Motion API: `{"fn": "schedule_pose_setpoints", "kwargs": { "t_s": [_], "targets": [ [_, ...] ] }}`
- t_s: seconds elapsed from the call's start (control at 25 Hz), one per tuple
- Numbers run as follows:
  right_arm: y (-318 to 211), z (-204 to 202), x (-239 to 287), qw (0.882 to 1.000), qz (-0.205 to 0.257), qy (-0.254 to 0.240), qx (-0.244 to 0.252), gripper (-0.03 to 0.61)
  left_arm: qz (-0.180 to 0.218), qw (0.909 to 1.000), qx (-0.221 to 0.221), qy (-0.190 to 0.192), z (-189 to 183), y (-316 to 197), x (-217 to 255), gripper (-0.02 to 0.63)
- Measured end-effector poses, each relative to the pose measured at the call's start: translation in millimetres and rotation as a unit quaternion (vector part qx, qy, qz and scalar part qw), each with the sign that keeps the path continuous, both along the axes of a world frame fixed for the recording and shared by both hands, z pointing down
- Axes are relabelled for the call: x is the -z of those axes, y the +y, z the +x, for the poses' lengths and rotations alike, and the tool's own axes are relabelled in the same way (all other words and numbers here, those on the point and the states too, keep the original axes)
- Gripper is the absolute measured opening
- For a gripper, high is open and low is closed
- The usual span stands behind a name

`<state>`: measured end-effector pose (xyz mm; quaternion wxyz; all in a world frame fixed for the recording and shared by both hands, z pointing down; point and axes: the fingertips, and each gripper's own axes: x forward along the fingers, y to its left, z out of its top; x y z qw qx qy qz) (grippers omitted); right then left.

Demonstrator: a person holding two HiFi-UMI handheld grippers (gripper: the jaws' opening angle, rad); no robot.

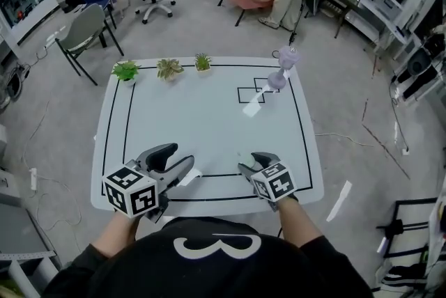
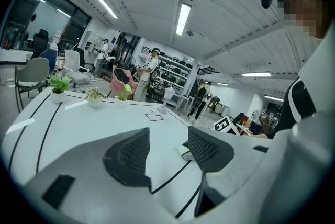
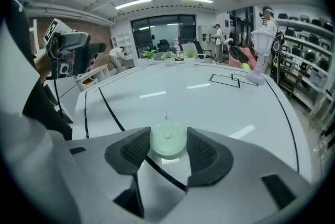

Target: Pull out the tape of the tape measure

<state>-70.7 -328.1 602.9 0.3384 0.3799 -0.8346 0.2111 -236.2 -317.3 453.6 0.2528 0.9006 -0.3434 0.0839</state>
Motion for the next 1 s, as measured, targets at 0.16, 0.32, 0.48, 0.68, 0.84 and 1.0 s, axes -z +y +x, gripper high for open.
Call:
{"fn": "schedule_pose_setpoints", "kwargs": {
  "t_s": [0.16, 0.32, 0.48, 0.68, 0.84, 1.0],
  "targets": [
    [2.3, -2.4, 8.0, 0.999, -0.005, -0.031, -0.007, 0.221, 0.006, 1.0000, 0.001, 0.000, 1.6, 2.0, 4.3, 0.232],
    [7.9, -0.3, 22.9, 0.999, -0.001, -0.050, -0.002, 0.221, 0.005, 1.0000, 0.002, -0.003, 6.7, 7.8, 5.9, 0.232],
    [15.6, 2.4, 49.0, 0.997, 0.009, -0.081, 0.004, 0.221, 0.010, 0.9999, 0.003, -0.004, 16.2, 16.6, 13.6, 0.232],
    [30.8, 6.6, 96.9, 0.992, 0.033, -0.119, 0.027, 0.221, 0.018, 0.9998, 0.008, -0.005, 31.0, 28.0, 27.9, 0.232],
    [48.3, 8.6, 137.7, 0.986, 0.051, -0.149, 0.061, 0.221, 0.028, 0.9995, -0.010, -0.006, 48.9, 40.8, 42.5, 0.232],
    [72.3, 11.5, 169.0, 0.980, 0.065, -0.160, 0.102, 0.221, 0.039, 0.9986, -0.035, -0.004, 67.9, 57.6, 55.7, 0.229]
  ]
}}
